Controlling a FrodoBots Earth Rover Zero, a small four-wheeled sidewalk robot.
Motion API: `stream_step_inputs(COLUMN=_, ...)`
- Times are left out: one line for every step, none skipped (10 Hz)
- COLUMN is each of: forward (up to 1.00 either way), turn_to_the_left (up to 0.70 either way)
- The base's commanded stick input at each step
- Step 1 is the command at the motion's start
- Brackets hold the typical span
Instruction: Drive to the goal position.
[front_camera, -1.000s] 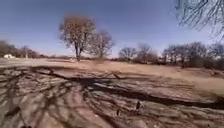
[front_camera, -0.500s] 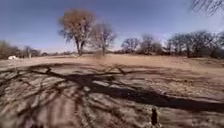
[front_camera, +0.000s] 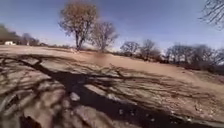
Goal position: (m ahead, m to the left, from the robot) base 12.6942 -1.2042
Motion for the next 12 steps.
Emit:
stream_step_inputs(forward=1.00, turn_to_the_left=0.00)
stream_step_inputs(forward=1.00, turn_to_the_left=0.00)
stream_step_inputs(forward=1.00, turn_to_the_left=0.00)
stream_step_inputs(forward=1.00, turn_to_the_left=0.00)
stream_step_inputs(forward=1.00, turn_to_the_left=0.00)
stream_step_inputs(forward=1.00, turn_to_the_left=0.00)
stream_step_inputs(forward=1.00, turn_to_the_left=0.00)
stream_step_inputs(forward=1.00, turn_to_the_left=0.00)
stream_step_inputs(forward=1.00, turn_to_the_left=0.00)
stream_step_inputs(forward=1.00, turn_to_the_left=0.00)
stream_step_inputs(forward=1.00, turn_to_the_left=0.00)
stream_step_inputs(forward=1.00, turn_to_the_left=0.00)
